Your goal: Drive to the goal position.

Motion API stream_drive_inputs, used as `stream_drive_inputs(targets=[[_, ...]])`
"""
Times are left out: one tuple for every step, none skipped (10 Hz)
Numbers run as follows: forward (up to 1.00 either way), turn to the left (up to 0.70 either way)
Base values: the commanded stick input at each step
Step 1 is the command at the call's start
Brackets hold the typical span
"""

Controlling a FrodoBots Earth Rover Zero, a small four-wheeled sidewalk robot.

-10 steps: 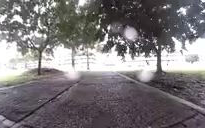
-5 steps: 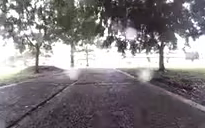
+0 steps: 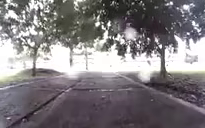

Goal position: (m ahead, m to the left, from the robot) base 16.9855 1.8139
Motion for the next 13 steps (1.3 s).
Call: stream_drive_inputs(targets=[[0.70,0.00],[0.70,0.00],[0.70,0.00],[0.70,0.00],[0.70,0.00],[0.70,0.00],[0.70,0.00],[0.70,0.00],[0.70,0.00],[0.70,0.00],[0.70,0.00],[0.70,0.00],[0.70,0.00]])
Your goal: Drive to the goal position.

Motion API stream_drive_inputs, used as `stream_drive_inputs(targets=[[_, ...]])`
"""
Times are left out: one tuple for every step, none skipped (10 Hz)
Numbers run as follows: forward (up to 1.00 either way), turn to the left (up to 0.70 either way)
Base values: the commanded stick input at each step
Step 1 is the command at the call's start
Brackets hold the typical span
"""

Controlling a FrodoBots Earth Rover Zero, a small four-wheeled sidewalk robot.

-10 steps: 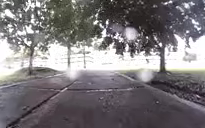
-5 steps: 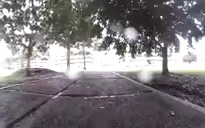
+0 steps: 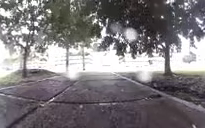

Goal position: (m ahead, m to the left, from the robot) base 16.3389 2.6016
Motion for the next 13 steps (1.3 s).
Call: stream_drive_inputs(targets=[[0.70,0.00],[0.70,0.00],[0.70,0.00],[0.70,0.00],[0.70,0.00],[0.70,0.00],[0.70,0.00],[0.70,0.00],[0.70,0.00],[0.70,0.00],[0.70,0.00],[0.70,0.00],[0.70,0.00]])
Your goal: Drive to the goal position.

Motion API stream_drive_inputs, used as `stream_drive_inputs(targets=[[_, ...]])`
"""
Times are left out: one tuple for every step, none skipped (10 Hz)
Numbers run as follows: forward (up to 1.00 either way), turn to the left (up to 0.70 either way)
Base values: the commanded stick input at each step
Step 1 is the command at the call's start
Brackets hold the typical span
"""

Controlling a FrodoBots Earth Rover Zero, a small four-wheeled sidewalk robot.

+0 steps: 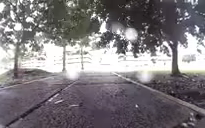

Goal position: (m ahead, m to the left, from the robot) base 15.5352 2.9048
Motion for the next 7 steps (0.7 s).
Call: stream_drive_inputs(targets=[[0.70,0.00],[0.70,0.00],[0.70,0.00],[0.70,0.00],[0.70,0.00],[0.70,0.00],[0.70,0.00]])
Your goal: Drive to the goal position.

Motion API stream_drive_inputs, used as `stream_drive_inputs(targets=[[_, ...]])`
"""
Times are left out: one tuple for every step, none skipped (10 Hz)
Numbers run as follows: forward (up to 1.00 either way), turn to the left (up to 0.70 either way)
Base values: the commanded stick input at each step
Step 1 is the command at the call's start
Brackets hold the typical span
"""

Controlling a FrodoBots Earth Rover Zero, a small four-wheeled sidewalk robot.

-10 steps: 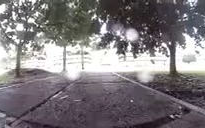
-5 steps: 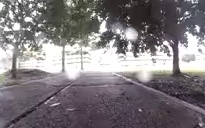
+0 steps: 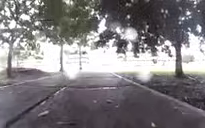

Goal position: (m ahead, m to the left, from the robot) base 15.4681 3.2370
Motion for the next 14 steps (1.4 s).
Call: stream_drive_inputs(targets=[[0.70,0.00],[0.70,0.00],[0.70,0.00],[0.70,0.00],[0.70,0.00],[0.70,0.00],[0.70,0.00],[0.70,0.00],[0.70,0.00],[0.70,0.00],[0.70,0.00],[0.70,0.00],[0.70,0.00],[0.70,0.00]])
